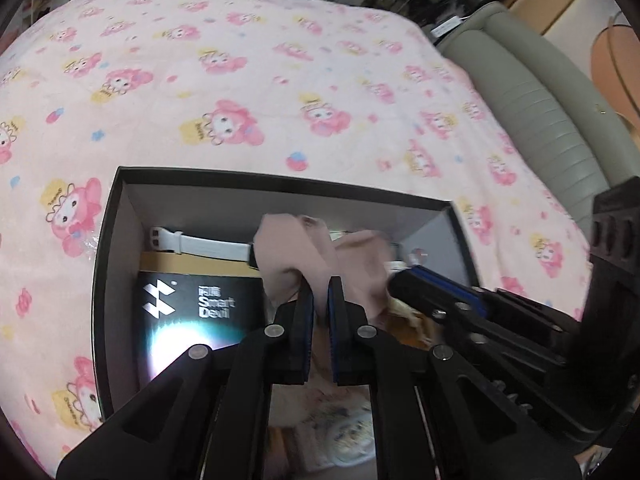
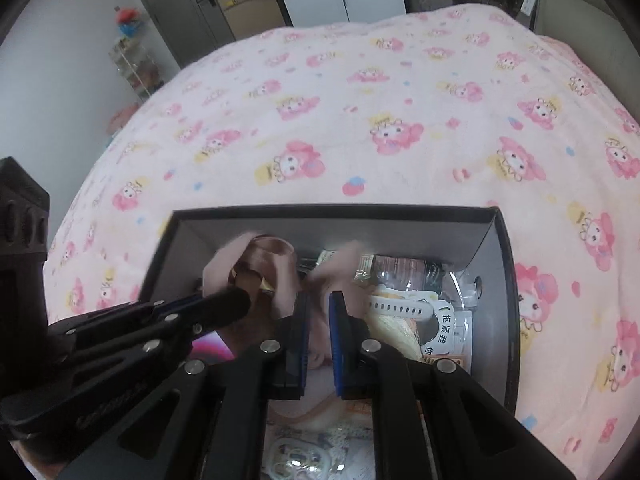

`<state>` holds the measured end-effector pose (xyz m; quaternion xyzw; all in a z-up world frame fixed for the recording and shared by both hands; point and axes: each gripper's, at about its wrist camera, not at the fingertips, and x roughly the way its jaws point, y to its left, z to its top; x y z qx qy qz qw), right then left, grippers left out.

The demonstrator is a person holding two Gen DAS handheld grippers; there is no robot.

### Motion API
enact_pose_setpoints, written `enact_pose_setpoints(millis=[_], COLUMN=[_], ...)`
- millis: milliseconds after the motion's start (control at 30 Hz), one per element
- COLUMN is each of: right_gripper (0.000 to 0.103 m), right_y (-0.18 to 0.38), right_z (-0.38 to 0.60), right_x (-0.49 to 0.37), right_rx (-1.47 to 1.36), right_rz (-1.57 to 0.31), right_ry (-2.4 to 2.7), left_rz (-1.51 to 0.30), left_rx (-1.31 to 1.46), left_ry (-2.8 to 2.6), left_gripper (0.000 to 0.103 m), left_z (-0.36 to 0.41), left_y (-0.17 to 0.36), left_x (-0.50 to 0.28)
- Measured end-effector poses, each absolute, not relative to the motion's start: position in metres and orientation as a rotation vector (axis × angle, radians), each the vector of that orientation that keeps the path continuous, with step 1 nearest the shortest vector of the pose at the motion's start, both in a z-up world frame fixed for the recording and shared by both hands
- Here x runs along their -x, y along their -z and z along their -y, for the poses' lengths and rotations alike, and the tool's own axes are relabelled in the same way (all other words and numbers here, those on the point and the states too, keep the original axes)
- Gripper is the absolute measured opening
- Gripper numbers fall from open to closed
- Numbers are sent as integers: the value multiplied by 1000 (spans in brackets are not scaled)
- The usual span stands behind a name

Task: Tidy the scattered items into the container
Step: 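Lift the beige garment over the box rim with the left gripper, then lower the garment into the box and open the left gripper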

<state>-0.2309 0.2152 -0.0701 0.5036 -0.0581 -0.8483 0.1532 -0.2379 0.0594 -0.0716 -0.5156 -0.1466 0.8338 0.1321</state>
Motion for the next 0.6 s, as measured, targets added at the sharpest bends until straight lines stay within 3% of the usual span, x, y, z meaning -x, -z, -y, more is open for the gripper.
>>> enact_pose_setpoints(millis=[100, 233, 367, 467, 600], right_gripper=[9, 10, 13, 13, 13], right_y=[82, 95, 81, 69, 73], right_z=[-223, -237, -260, -269, -262], right_x=[237, 242, 238, 234, 232], right_rx=[-1492, -1567, -1532, -1489, -1538], right_rz=[177, 194, 304, 365, 304], right_ry=[2433, 2453, 2511, 2518, 2495], left_rz=[398, 464, 434, 524, 334], left_rx=[1570, 1591, 1489, 1532, 1715], left_ry=[-2459, -2489, -2500, -2225, -2178], left_gripper=[6, 23, 25, 27, 27], left_z=[-55, -41, -47, -64, -95], left_y=[82, 81, 65, 72, 101], left_x=[244, 240, 222, 224, 240])
